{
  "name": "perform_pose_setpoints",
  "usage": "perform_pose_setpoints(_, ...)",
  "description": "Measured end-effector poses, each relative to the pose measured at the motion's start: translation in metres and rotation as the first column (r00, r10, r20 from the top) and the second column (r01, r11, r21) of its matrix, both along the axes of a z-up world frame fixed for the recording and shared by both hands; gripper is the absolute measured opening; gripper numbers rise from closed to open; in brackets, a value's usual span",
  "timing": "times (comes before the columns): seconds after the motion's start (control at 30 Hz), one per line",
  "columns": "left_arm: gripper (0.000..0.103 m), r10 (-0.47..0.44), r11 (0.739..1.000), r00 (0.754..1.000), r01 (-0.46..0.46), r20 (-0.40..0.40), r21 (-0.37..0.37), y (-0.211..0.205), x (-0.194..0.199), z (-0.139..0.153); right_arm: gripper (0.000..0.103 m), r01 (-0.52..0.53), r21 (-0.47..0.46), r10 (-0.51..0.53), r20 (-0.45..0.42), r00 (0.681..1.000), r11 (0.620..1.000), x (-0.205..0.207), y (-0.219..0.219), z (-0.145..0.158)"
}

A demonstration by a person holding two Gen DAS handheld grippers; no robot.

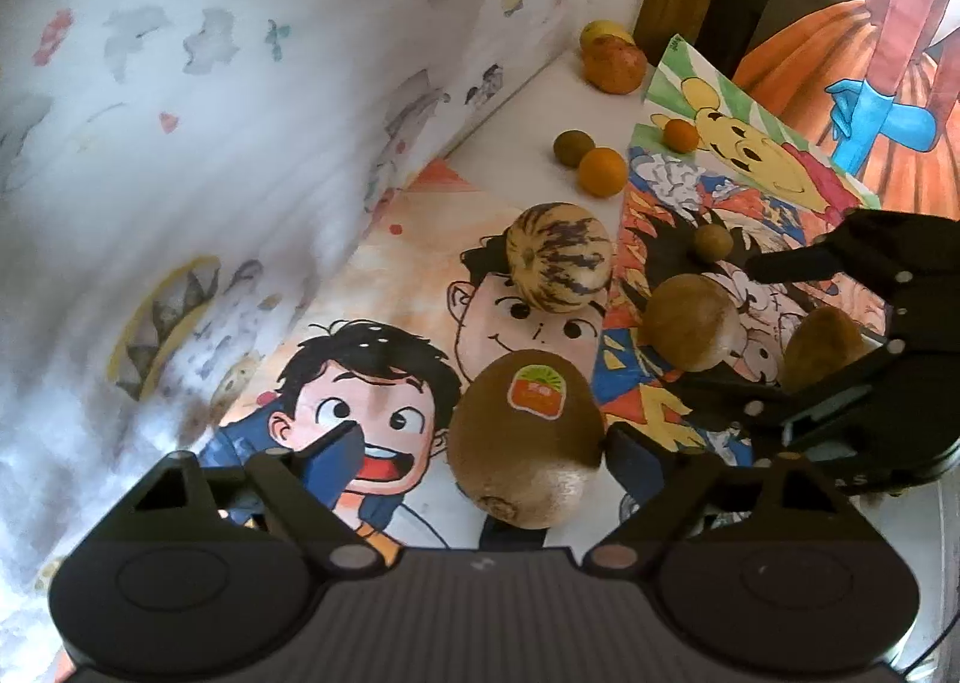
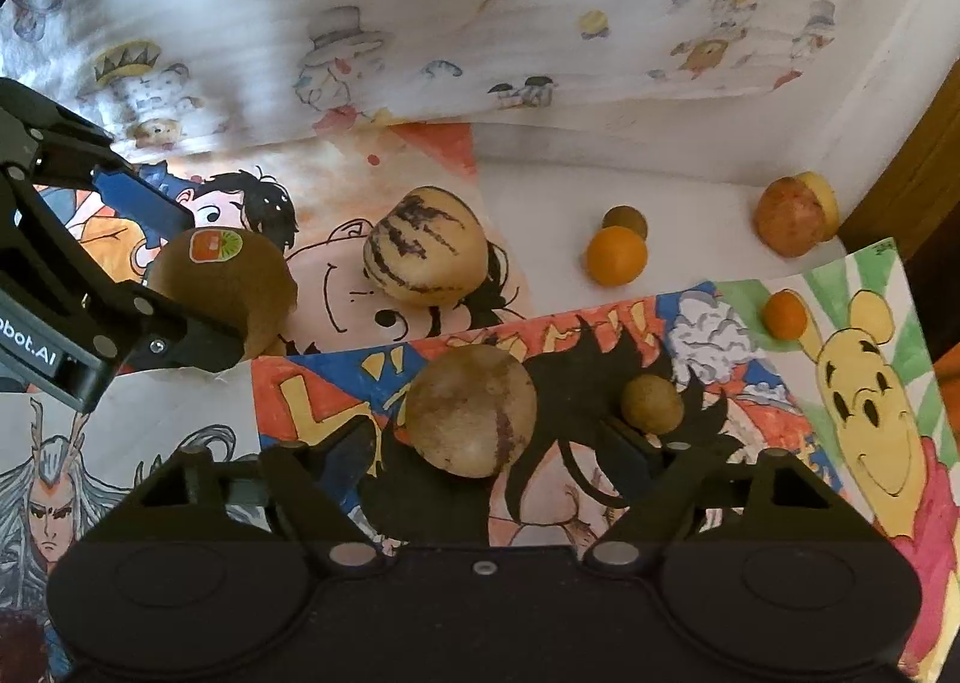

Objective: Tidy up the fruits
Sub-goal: 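Move the left tool to the stickered kiwi while the right tool approaches the round brown fruit, then close the left gripper on the kiwi while the right gripper closes on the brown fruit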

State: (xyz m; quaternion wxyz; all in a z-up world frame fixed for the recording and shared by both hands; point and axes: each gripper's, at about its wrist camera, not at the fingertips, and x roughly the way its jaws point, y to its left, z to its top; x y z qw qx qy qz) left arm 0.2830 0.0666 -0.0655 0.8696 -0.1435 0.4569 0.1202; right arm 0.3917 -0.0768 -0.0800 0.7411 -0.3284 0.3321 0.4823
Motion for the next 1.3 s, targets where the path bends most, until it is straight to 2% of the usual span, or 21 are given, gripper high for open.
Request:
perform_pose_setpoints(0.2, 0.079, 0.005, 0.998, 1.0, -0.004, 0.005, -0.062, 0.002, 0.002, -0.002, 0.074, 0.018, 0.019, -0.017, -0.047, 0.999, 1.0, 0.006, 0.001, -0.004)
perform_pose_setpoints(0.37, 0.066, 0.0, 0.995, 1.0, 0.001, 0.008, -0.097, 0.003, 0.005, -0.004, 0.07, 0.023, 0.028, -0.021, -0.062, 0.998, 0.999, 0.01, 0.004, -0.004)
perform_pose_setpoints(0.43, 0.064, -0.001, 0.994, 1.0, 0.002, 0.014, -0.108, 0.004, 0.006, -0.004, 0.06, 0.026, 0.032, -0.024, -0.073, 0.997, 0.999, 0.011, 0.005, -0.004)
perform_pose_setpoints(0.53, 0.061, 0.003, 0.993, 1.0, 0.0, 0.019, -0.122, 0.006, 0.008, -0.004, 0.051, 0.033, 0.041, -0.029, -0.096, 0.995, 0.999, 0.012, 0.005, -0.004)
perform_pose_setpoints(1.0, 0.059, 0.013, 0.987, 1.0, -0.013, -0.004, -0.158, 0.01, -0.003, -0.001, 0.048, 0.094, 0.044, -0.089, -0.107, 0.99, 0.995, -0.014, -0.001, 0.002)
perform_pose_setpoints(1.3, 0.059, 0.009, 0.985, 1.0, -0.009, 0.001, -0.174, 0.017, -0.036, 0.006, 0.048, 0.215, 0.103, -0.199, -0.145, 0.969, 0.971, -0.067, -0.019, 0.019)
